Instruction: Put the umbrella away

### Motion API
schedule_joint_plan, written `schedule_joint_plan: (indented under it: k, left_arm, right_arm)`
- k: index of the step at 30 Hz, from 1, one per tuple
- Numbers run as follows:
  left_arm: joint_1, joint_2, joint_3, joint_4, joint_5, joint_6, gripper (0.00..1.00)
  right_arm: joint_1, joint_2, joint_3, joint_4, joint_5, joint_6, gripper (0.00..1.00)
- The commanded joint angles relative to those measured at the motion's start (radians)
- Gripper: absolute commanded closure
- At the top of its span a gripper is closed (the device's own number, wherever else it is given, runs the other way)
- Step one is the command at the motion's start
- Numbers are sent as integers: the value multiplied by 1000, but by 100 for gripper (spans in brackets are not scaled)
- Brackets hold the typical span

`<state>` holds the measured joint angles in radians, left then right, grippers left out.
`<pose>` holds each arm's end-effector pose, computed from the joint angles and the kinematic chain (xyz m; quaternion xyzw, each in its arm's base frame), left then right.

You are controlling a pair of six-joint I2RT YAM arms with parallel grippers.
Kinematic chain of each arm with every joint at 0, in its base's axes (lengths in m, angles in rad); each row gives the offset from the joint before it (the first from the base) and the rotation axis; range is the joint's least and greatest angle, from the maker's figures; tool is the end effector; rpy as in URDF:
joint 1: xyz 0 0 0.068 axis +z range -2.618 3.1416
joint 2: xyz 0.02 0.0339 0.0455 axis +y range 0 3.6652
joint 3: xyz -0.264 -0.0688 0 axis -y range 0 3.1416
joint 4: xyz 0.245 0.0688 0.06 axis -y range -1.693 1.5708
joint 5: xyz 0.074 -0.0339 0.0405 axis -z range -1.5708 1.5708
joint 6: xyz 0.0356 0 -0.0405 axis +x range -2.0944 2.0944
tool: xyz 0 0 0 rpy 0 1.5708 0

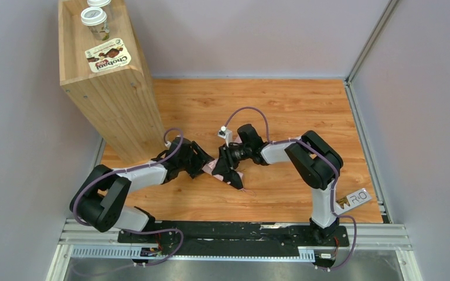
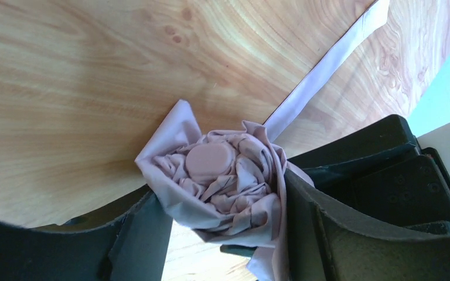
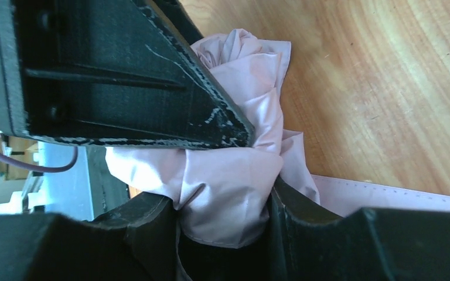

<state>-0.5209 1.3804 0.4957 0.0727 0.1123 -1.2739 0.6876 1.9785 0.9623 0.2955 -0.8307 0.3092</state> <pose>0.2122 -0.1263 0.1418 -0.3217 0.8701 -0.3216 0.1899 0.2757 0.2604 0.1145 -0.3202 0.7874 0.5032 0.1557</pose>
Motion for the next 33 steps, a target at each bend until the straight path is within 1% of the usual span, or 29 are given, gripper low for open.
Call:
schedule_joint_plan:
  k: [1,2,3,4,5,6,7,8,9,11,12,13,15,17,19,22,26,28,31,33]
  left_arm:
    - [-34,103,-28,-51,36,35,37]
    - [-33,112,-31,-22,50,24,41]
    - [-36,129,-35,-13,52,18,47]
    - [-37,146,-42,7,55,7,60]
    - [-37,154,-45,10,55,-2,67]
    - [-39,158,-52,15,56,-7,78]
    - [-37,160,-54,18,58,-11,85]
    - [-37,157,-54,4,55,-10,98]
    - [-37,154,-52,-32,49,-5,100]
    - [-37,144,-46,-68,53,-10,100]
    - [-37,143,-40,-98,53,-13,100]
    - [-37,138,-36,-143,52,-18,100]
    - [-39,134,-14,-210,46,-21,100]
    - [-37,128,-3,-247,43,-24,100]
    - [-37,124,6,-273,41,-31,100]
    - [-37,131,29,-318,44,-39,100]
    - [-37,135,64,-422,30,-56,100]
    - [-37,134,75,-442,26,-65,100]
    - [-37,143,83,-467,23,-79,100]
    - [-37,154,89,-482,26,-90,100]
  right_arm:
    - [-6,94,-11,-174,-7,25,100]
    - [-8,100,-5,-176,-13,25,100]
    - [-7,103,-4,-177,-21,28,100]
    - [-7,105,0,-176,-28,33,100]
    - [-8,105,0,-177,-31,33,100]
    - [-7,103,0,-179,-30,33,100]
    - [-7,100,0,-191,-24,28,100]
    - [-7,97,6,-214,-4,22,100]
    - [-7,89,9,-241,11,13,100]
    - [-7,59,12,-283,65,7,99]
    - [-7,45,16,-321,94,5,90]
    - [-7,27,19,-349,126,1,73]
    - [-7,-38,15,-395,207,-1,49]
    - [-5,-122,-10,-398,258,1,35]
    - [7,-209,-30,-403,329,-11,24]
    - [52,-318,-45,-430,488,-68,16]
    - [162,-391,-57,-441,714,-137,13]
    - [231,-395,-50,-434,813,-156,12]
    - [340,-362,-21,-432,961,-176,12]
    - [386,-328,-4,-421,995,-185,12]
